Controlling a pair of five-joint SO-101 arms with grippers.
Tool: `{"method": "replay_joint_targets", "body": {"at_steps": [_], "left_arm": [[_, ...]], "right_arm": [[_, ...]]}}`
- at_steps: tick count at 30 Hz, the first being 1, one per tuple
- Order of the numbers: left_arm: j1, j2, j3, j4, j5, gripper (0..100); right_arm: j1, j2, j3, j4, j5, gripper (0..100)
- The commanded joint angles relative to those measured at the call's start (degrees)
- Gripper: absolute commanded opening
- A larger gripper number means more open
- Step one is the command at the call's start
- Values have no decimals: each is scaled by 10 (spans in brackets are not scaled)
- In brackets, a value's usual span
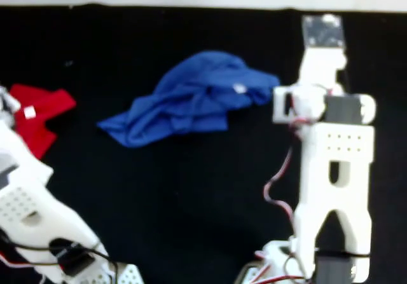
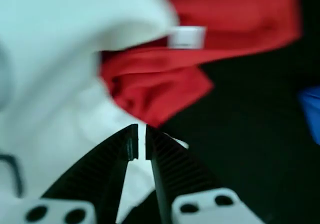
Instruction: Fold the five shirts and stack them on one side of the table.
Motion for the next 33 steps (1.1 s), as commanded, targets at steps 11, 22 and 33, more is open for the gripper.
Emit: {"method": "replay_joint_targets", "body": {"at_steps": [11, 22, 33], "left_arm": [[387, 0, -167, -20, -1, 50], [484, 184, -172, -120, 86, 207], [389, 257, -173, -24, 87, 25]], "right_arm": [[107, -5, -36, 74, -1, 274], [144, -6, -39, 139, -1, 274], [133, 0, -36, 129, -3, 274]]}}
